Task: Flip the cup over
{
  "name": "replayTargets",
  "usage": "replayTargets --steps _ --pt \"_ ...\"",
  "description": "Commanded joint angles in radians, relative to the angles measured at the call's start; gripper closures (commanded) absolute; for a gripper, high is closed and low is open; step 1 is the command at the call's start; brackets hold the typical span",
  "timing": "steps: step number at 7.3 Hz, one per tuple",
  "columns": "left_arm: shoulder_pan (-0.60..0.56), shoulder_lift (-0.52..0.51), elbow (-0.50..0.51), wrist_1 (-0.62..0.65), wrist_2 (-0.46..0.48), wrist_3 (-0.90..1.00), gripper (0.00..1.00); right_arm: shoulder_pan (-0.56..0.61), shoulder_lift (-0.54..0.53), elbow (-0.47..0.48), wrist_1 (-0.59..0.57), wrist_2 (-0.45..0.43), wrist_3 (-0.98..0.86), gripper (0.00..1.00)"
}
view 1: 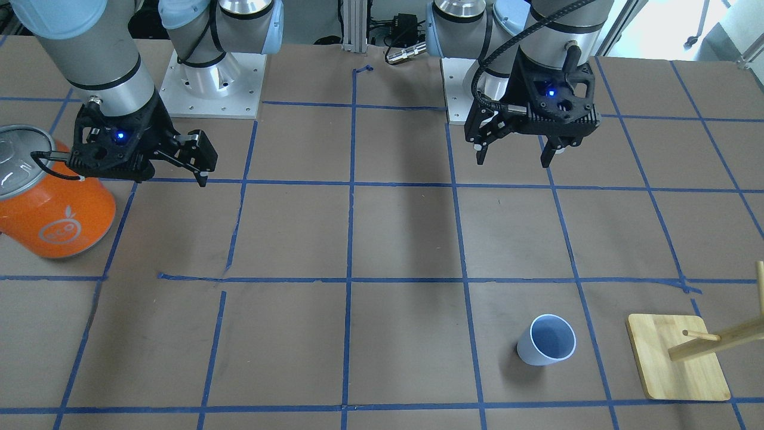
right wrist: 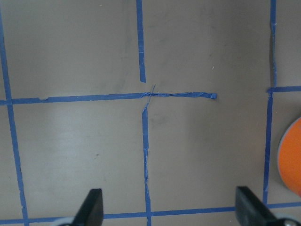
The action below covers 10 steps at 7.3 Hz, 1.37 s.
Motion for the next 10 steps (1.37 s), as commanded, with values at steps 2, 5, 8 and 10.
replayTargets --steps 2,5,8,10 --pt "0.004 -0.007 0.008 0.007 -0.043 -0.049 0.00 -0.001 0.006 -0.001 -0.011 0.001 -0.004 0.00" --pt "0.005 -0.004 0.010 0.007 -0.036 -0.049 0.00 0.000 0.006 0.001 -0.011 0.001 -0.004 0.00" --pt "0.005 -0.003 0.010 0.007 -0.034 -0.049 0.00 0.000 0.006 0.001 -0.013 0.010 -0.001 0.00" --pt "0.005 -0.001 0.008 0.006 -0.034 -0.048 0.00 0.000 0.009 0.001 -0.013 0.008 -0.003 0.00"
